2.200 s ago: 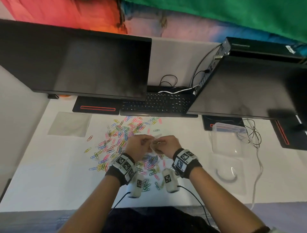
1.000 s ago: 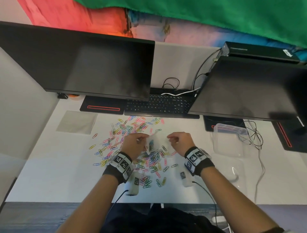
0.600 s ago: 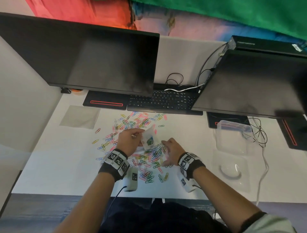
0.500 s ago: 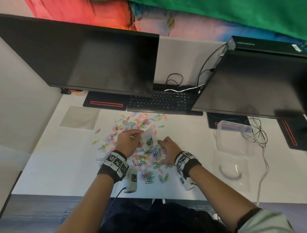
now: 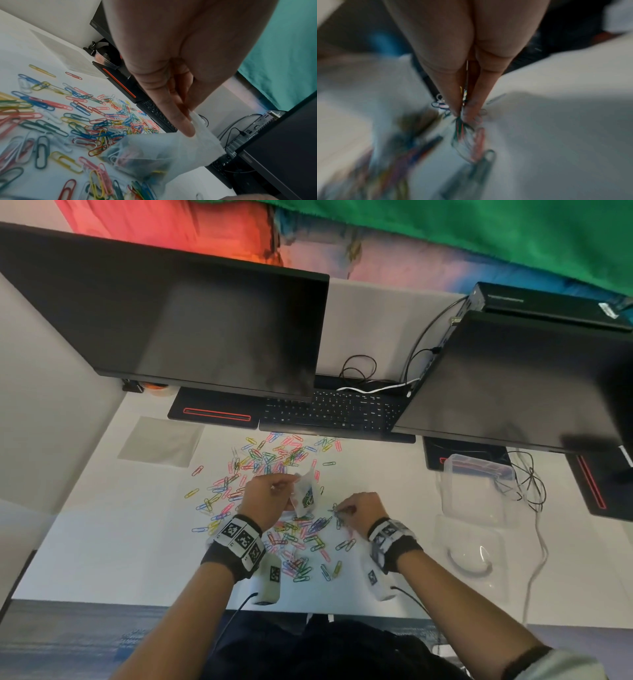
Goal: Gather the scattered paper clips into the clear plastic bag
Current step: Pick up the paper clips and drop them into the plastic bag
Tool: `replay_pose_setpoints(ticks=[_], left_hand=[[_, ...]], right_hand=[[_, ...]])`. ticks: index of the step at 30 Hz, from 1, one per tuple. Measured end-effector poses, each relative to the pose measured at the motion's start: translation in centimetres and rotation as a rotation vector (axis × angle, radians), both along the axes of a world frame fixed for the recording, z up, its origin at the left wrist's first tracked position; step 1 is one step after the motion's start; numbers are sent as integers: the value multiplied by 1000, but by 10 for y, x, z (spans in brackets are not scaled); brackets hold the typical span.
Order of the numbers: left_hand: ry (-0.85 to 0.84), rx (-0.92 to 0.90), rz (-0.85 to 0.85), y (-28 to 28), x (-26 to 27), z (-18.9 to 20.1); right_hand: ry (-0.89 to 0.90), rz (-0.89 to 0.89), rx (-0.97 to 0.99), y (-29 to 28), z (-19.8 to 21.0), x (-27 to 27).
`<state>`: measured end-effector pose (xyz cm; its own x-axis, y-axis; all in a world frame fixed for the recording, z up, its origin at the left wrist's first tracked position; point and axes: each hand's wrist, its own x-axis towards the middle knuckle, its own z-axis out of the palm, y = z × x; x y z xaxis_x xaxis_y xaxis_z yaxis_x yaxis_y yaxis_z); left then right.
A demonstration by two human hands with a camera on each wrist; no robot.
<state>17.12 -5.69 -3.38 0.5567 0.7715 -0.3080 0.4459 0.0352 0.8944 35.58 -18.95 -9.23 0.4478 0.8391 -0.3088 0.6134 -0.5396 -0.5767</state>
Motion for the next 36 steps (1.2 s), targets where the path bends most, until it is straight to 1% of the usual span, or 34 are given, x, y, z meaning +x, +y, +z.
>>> replay_pose_setpoints(ticks=[2, 4, 5, 9, 10, 12, 14, 16, 20, 23, 26, 29, 31, 33, 36], left_hand=[[-1, -17, -1, -3, 3, 0], [8, -28, -5, -5, 6, -2], [14, -26, -11, -6, 8, -2], [34, -27, -33, -11, 16, -2], [45, -20, -40, -13, 18, -2], [59, -16, -48, -15, 22, -2], [61, -15, -50, -17, 24, 0], [67, 6, -64, -18, 25, 4], [72, 48, -87, -18, 26, 4], [55, 74, -99, -18, 26, 0], [37, 78, -95, -16, 24, -1], [29, 62, -77, -13, 22, -1], [24, 68, -73, -11, 21, -1], [11, 69, -62, -9, 21, 0], [-13, 59, -50, -7, 21, 2]], right_hand=[[268, -267, 33, -6, 6, 11], [539, -429, 63, -8, 17, 17], [624, -472, 84, -9, 22, 20], [941, -538, 227, 2, 45, 19], [1000, -524, 247, 6, 51, 16], [1044, -460, 242, 14, 59, 8], [960, -407, 182, 22, 60, -2], [822, -380, 122, 27, 59, -12], [647, -354, 98, 37, 58, -25], [469, -276, 42, 38, 61, -28], [406, -277, 76, 36, 61, -29], [254, -220, 98, 38, 59, -30], [189, -193, 121, 40, 60, -33], [160, -183, 153, 41, 63, -33], [181, -147, 190, 41, 68, -32]])
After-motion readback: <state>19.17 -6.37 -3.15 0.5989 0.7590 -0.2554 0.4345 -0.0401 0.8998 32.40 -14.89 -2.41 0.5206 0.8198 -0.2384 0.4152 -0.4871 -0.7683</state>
